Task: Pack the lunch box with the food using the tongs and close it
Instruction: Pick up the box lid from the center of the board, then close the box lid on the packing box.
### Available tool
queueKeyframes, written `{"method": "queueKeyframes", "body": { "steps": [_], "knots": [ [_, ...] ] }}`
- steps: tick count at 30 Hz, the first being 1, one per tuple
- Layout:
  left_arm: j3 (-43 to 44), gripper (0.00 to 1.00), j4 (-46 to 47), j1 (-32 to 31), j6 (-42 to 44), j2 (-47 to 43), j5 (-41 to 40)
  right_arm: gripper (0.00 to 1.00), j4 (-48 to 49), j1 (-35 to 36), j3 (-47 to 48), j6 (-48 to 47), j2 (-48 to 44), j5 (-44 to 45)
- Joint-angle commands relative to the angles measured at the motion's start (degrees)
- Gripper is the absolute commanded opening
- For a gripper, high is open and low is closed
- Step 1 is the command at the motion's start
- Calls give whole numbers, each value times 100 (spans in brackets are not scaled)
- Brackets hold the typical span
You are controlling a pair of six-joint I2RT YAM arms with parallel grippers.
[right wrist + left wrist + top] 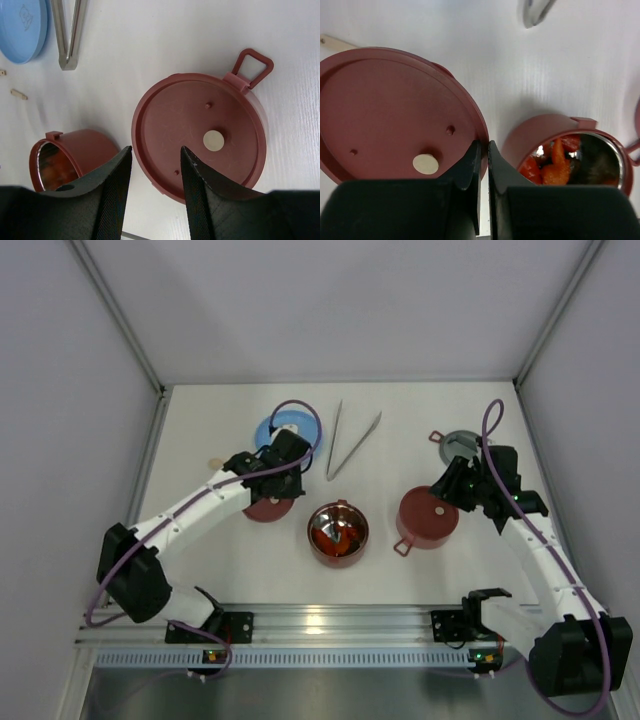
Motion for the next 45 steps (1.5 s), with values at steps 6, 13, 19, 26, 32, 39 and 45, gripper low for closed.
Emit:
{"method": "queueKeyframes", "body": {
  "steps": [6, 13, 19, 26, 32, 39, 45],
  "knots": [
    [1370, 0, -812, -1416, 169, 874, -286, 43, 142, 67, 64, -23, -138, 40],
    [1959, 0, -909, -2286, 73, 1542, -269, 43, 116, 67, 55, -40, -147, 58],
    [2197, 0, -874, -2717, -24, 2044, -128, 43, 125, 67, 47, -40, -138, 58],
    [2109, 0, -830, -2823, -147, 2132, 30, 43, 125, 59, 3, -49, -147, 58],
    [2082, 0, -768, -2920, -174, 2167, 127, 43, 142, 67, -24, -31, -147, 67],
    [2048, 0, -733, -2964, -235, 2211, 171, 43, 142, 67, -67, -49, -165, 84],
    [1960, 8, -716, -2964, -270, 2264, 92, 43, 151, 67, -85, -49, -173, 75]
  ]
}}
